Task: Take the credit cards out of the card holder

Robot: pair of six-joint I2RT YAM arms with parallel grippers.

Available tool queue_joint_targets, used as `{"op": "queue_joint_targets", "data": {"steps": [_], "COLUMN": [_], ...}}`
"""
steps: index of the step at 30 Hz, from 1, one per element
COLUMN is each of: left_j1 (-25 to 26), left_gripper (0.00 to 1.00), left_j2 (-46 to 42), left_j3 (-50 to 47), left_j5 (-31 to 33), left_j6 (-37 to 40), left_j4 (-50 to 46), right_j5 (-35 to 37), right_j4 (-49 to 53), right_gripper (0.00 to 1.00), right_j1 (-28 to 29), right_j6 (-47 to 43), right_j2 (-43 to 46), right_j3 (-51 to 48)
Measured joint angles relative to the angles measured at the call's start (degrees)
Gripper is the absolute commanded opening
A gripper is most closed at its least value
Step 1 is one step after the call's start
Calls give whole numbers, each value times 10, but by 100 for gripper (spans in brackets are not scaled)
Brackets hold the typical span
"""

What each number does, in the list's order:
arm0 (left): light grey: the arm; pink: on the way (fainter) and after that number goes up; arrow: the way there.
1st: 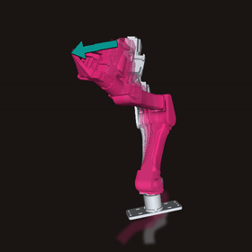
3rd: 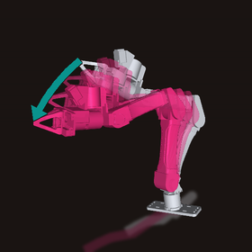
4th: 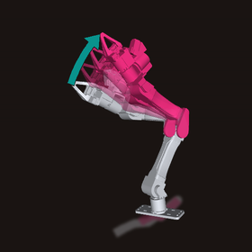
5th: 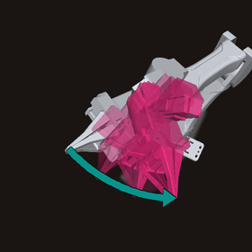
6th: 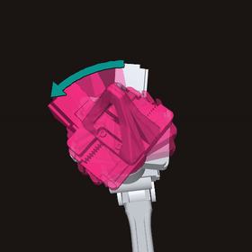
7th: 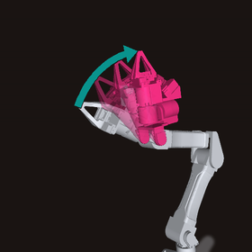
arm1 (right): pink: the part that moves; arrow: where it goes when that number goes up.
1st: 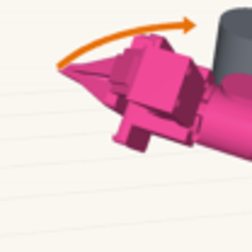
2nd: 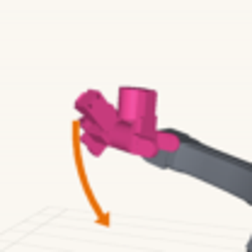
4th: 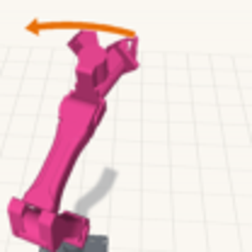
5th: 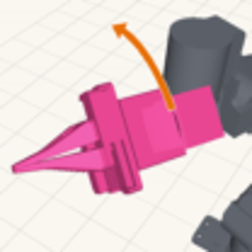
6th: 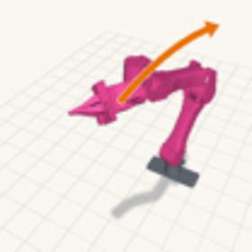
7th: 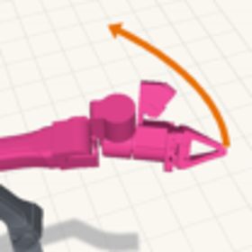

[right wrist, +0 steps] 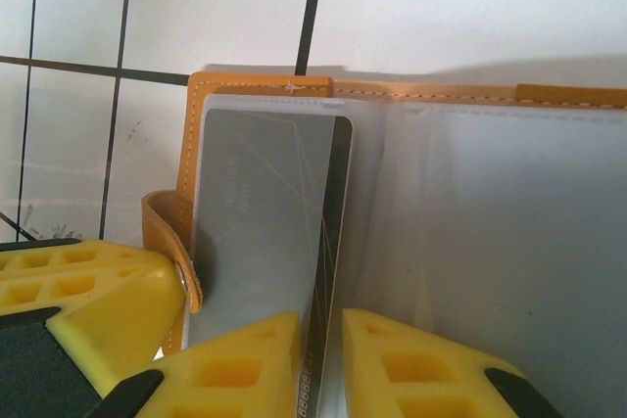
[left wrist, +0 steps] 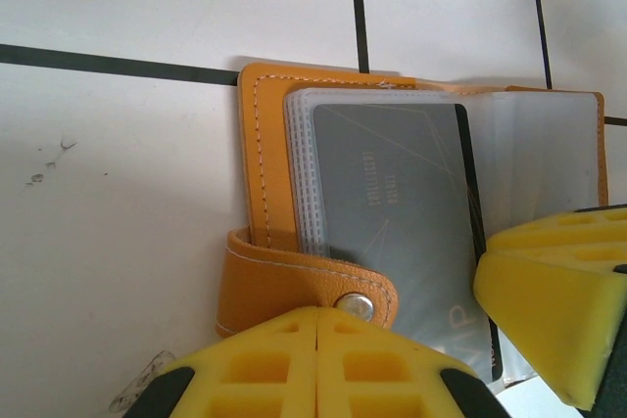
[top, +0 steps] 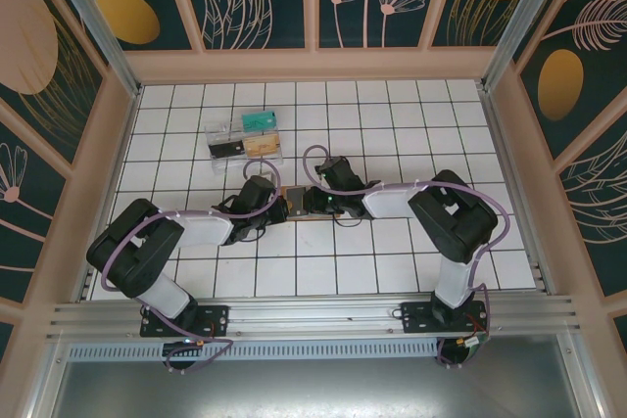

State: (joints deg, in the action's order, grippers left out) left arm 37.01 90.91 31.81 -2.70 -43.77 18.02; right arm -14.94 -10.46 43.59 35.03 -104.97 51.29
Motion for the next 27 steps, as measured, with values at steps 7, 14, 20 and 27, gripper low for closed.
{"op": "queue_joint_targets", "data": {"steps": [7, 14, 20, 27], "left_j1": [0, -2, -2, -2], "left_gripper": [8, 8, 7, 6], "left_j2": [0, 1, 1, 3], "left_j3": [0, 0, 0, 0], "left_j5": [-2, -2, -2, -1], "left_j6": [-2, -2, -4, -4], "left_j4": [0, 0, 0, 0], "right_j5": [-7, -12, -15, -15], "right_j4": [-1, -1, -4, -5], "right_gripper": [10, 0, 0, 0], "right_j1": [-1, -4, -9, -23], "right_j6": [3, 14, 14, 14], "right_j2": [-2, -2, 1, 21], "right_j3": [1, 1, -3, -24]}}
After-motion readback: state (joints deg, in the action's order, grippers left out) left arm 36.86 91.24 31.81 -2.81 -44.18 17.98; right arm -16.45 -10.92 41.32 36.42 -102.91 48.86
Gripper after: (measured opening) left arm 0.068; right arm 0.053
